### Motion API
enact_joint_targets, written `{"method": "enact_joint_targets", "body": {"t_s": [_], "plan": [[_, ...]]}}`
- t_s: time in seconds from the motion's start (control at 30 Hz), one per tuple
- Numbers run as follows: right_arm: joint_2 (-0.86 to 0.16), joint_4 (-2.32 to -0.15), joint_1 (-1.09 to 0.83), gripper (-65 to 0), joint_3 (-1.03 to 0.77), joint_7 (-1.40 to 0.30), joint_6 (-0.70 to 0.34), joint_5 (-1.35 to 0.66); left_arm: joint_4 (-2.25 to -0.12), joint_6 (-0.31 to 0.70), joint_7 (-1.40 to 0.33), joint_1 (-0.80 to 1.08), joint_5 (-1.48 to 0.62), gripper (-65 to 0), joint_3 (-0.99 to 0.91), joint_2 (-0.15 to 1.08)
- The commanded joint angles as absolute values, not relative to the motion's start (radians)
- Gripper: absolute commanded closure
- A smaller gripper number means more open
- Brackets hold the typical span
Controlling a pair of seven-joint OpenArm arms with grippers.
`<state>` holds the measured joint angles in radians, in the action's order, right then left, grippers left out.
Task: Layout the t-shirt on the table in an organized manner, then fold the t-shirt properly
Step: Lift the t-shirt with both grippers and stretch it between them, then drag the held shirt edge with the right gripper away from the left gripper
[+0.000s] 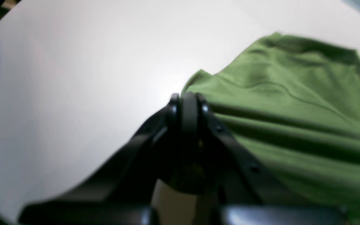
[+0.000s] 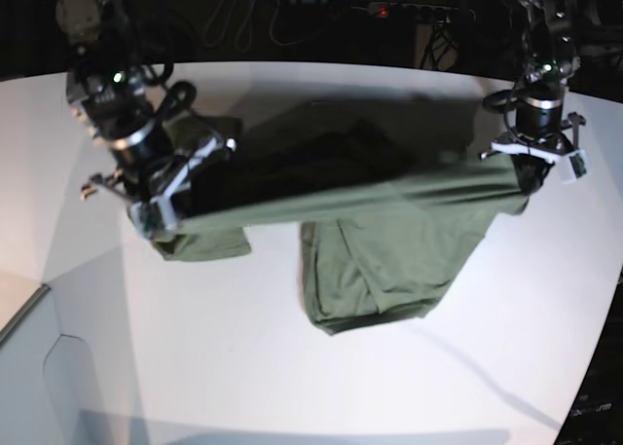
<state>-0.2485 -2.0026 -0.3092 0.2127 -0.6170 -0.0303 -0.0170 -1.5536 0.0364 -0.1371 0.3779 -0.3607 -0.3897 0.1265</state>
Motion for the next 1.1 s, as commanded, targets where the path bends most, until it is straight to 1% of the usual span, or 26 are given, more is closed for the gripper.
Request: {"method": "enact_joint_targets", "body": {"t_s": [0.0,0.2,0.33,0.47,0.57,0.6,0.7,0.77,0.87,0.97,1.07], "plan": [[-0.254,-2.022,-0.326,0.0,0.228,-0.588,-0.005,-0.001,-1.564,0.004,-0.107,0.384,-0.354,-0.1,-0.406,0.139],[-0.260,-2.022,-0.426,0.0,0.384,-0.588,-0.005,-0.001,-1.558,0.004,-0.107,0.412,-0.354,-0.1,-0.446,0.134],[-0.283,-2.008,-0.429,0.0,0.486,-0.591,-0.005,-0.001,-1.555,0.004,-0.107,0.407,-0.354,-0.1,-0.461,0.139],[-0.295,-1.989,-0.406,0.0,0.509,-0.601,-0.007,-0.001,-1.555,0.004,-0.107,0.403,-0.354,-0.1,-0.460,0.140],[-0.335,-1.977,-0.401,-0.7,0.513,-0.627,-0.007,-0.001,-1.555,0.004,-0.107,0.403,-0.354,-0.1,-0.460,0.136],[-0.343,-1.977,-0.395,-3.0,0.513,-0.644,-0.007,-0.001,-1.555,0.004,-0.107,0.403,-0.354,-0.1,-0.458,0.134],[-0.369,-1.977,-0.387,-12.7,0.513,-0.696,-0.007,-0.001,-1.555,0.004,-0.107,0.403,-0.354,-0.1,-0.456,0.133],[-0.381,-1.977,-0.387,-19.8,0.509,-0.708,-0.007,-0.001,-1.555,0.004,-0.107,0.404,-0.354,-0.1,-0.455,0.133],[-0.398,-1.977,-0.392,-27.8,0.498,-0.710,-0.007,-0.001,-1.554,0.004,-0.107,0.404,-0.354,-0.1,-0.455,0.131],[-0.403,-1.977,-0.395,-33.5,0.447,-0.707,-0.005,-0.001,-1.554,0.004,-0.107,0.404,-0.354,-0.1,-0.455,0.131],[-0.397,-1.977,-0.395,-37.0,0.355,-0.705,-0.005,-0.001,-1.554,0.004,-0.107,0.404,-0.354,-0.1,-0.455,0.131]]}}
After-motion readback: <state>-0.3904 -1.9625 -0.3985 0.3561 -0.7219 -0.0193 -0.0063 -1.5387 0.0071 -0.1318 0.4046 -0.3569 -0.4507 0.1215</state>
